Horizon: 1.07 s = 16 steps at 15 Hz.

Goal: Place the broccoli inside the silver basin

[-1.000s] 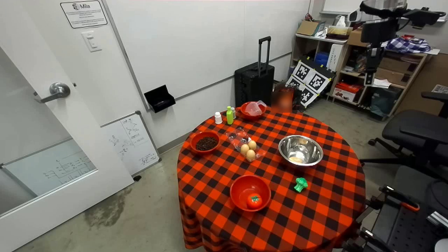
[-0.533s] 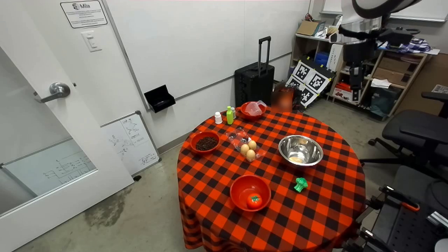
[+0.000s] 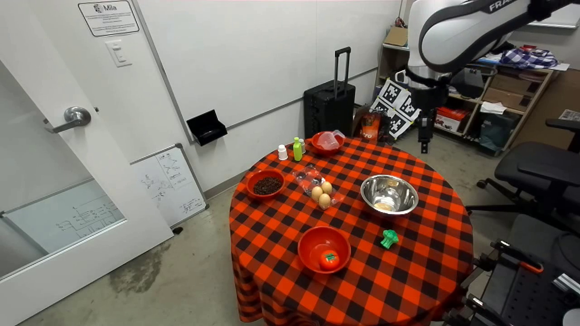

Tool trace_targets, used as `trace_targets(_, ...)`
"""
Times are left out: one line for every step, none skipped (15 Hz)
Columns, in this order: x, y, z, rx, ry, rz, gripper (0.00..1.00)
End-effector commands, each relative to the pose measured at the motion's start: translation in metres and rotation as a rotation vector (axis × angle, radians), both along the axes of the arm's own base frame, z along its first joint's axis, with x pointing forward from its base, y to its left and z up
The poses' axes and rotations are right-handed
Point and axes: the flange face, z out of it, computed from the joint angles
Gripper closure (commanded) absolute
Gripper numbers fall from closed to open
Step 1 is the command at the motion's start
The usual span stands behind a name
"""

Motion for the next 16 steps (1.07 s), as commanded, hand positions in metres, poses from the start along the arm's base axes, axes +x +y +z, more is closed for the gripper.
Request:
trace_targets(0.016, 0.021, -0.044, -0.007, 0.021, -0.001, 0.0)
trace_targets(0.019, 0.029, -0.058, -0.005, 0.04, -0.001, 0.0)
trace_targets(0.02, 0.034, -0.07, -0.004, 0.057, 0.001, 0.0)
trace_targets(0.02, 0.04, -0.082, -0.006, 0.082, -0.016, 0.0)
trace_targets(0.021, 0.045, -0.092, -0.008, 0.101, -0.033, 0.0)
trace_targets(0.019, 0.051, -0.103, -0.007, 0.125, -0.058, 0.0)
trace_targets(0.019, 0.057, -0.112, -0.008, 0.141, -0.072, 0.0)
trace_targets(0.017, 0.061, -0.119, -0.008, 0.156, -0.078, 0.0)
trace_targets(0.017, 0.066, -0.126, -0.012, 0.162, -0.084, 0.0)
trace_targets(0.016, 0.07, -0.133, -0.019, 0.17, -0.089, 0.0)
trace_targets(0.015, 0.073, -0.14, -0.022, 0.18, -0.091, 0.0)
trace_targets(0.014, 0.076, -0.146, -0.025, 0.194, -0.089, 0.0)
trace_targets(0.013, 0.078, -0.15, -0.027, 0.208, -0.088, 0.0)
trace_targets(0.011, 0.078, -0.149, -0.015, 0.217, -0.06, 0.0)
trace_targets(0.007, 0.075, -0.147, -0.025, 0.211, -0.069, 0.0)
trace_targets(0.007, 0.076, -0.15, -0.024, 0.216, -0.066, 0.0)
